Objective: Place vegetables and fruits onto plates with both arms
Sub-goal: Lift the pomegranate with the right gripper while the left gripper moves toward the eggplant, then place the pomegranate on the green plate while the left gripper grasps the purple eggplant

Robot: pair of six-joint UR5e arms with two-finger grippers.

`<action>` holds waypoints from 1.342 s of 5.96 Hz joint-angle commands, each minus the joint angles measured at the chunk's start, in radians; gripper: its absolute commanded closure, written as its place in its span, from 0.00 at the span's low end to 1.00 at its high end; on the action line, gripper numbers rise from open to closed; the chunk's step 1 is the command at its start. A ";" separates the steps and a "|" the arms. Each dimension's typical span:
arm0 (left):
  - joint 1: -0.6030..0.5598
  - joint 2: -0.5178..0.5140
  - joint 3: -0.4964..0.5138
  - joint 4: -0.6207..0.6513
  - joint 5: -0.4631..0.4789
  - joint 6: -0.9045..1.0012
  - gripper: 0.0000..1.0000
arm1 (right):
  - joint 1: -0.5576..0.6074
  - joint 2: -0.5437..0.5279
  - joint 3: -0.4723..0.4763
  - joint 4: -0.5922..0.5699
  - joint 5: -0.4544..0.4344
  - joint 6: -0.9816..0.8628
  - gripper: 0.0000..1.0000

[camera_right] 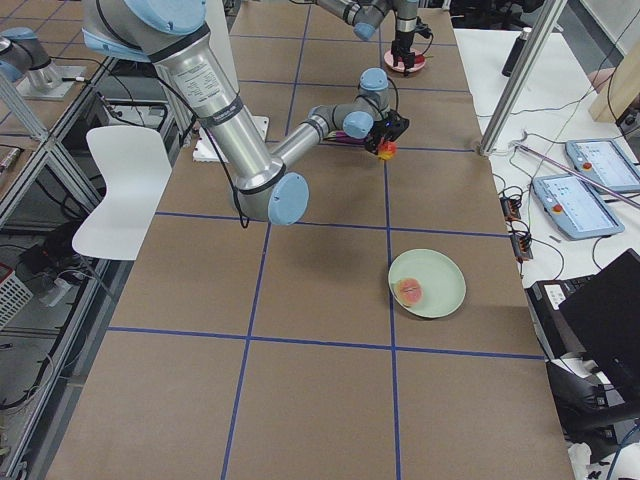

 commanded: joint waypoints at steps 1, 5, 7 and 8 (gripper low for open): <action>0.165 -0.055 -0.082 0.005 0.075 -0.122 0.00 | 0.168 -0.076 -0.011 -0.006 0.092 -0.260 1.00; 0.350 -0.165 -0.073 0.009 0.236 -0.121 0.00 | 0.427 -0.130 -0.316 -0.002 0.081 -0.804 1.00; 0.376 -0.207 0.002 0.015 0.240 -0.102 0.00 | 0.422 -0.136 -0.398 0.009 0.027 -0.828 0.85; 0.382 -0.211 0.019 0.014 0.241 -0.082 0.00 | 0.422 -0.150 -0.403 0.027 0.024 -0.848 0.01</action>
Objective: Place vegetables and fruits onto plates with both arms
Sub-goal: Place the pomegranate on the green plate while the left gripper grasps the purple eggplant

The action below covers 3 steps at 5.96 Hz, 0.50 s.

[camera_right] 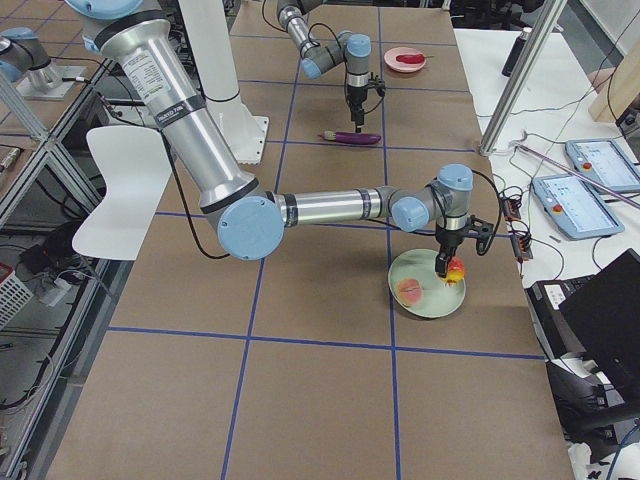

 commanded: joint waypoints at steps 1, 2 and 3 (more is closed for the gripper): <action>0.013 -0.034 0.051 0.001 0.003 0.051 0.01 | 0.001 -0.034 -0.014 0.059 -0.007 -0.044 0.00; 0.013 -0.043 0.072 0.003 0.003 0.121 0.01 | 0.001 -0.033 -0.006 0.061 -0.005 -0.061 0.00; 0.013 -0.052 0.073 0.062 0.003 0.219 0.02 | 0.001 -0.036 0.017 0.060 -0.005 -0.064 0.00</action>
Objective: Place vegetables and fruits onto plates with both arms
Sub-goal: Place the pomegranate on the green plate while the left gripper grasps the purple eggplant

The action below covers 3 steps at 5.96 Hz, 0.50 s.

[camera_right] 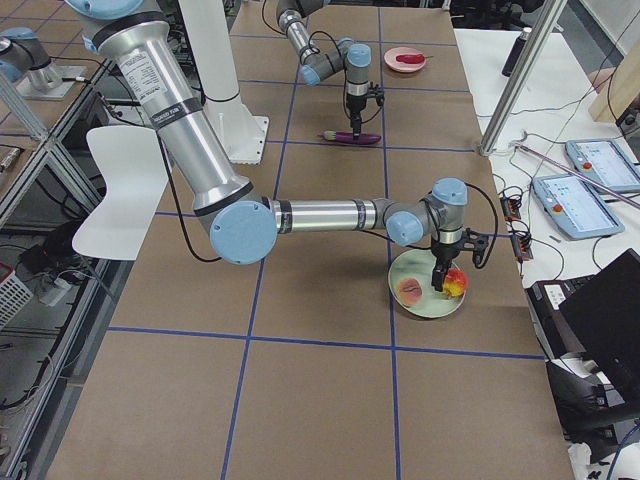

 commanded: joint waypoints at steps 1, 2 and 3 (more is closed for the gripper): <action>0.005 -0.028 0.008 0.097 0.000 0.120 0.05 | 0.002 -0.006 0.047 -0.010 0.011 -0.009 0.00; 0.025 -0.028 0.014 0.101 0.003 0.120 0.25 | 0.003 -0.005 0.091 -0.055 0.050 -0.009 0.00; 0.034 -0.031 0.025 0.101 0.017 0.120 0.39 | 0.018 -0.005 0.125 -0.092 0.113 -0.009 0.00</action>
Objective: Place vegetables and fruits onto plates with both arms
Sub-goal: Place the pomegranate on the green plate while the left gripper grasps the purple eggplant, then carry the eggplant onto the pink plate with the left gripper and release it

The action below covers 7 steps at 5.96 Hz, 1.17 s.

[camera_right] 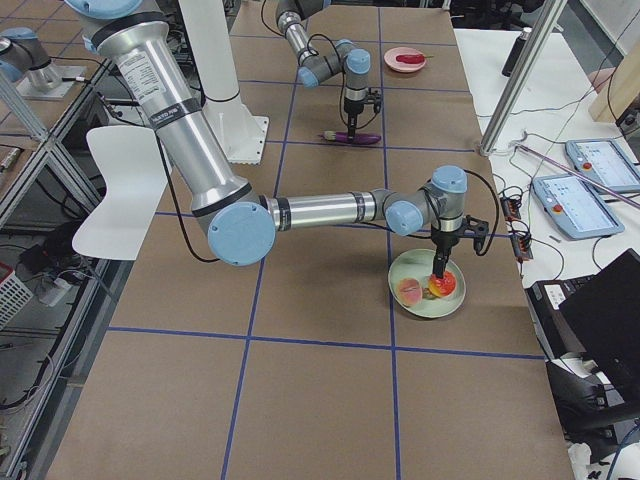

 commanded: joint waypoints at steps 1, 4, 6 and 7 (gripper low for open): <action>0.020 -0.005 0.013 0.005 0.016 0.002 0.44 | 0.035 0.000 0.065 -0.070 0.116 0.000 0.00; -0.074 0.015 -0.092 0.016 0.001 -0.004 1.00 | 0.046 -0.097 0.286 -0.205 0.193 0.000 0.00; -0.275 0.210 -0.184 0.046 -0.133 -0.002 1.00 | 0.044 -0.277 0.538 -0.205 0.241 -0.006 0.00; -0.378 0.283 -0.185 0.048 -0.147 0.002 1.00 | 0.041 -0.322 0.603 -0.208 0.272 -0.090 0.00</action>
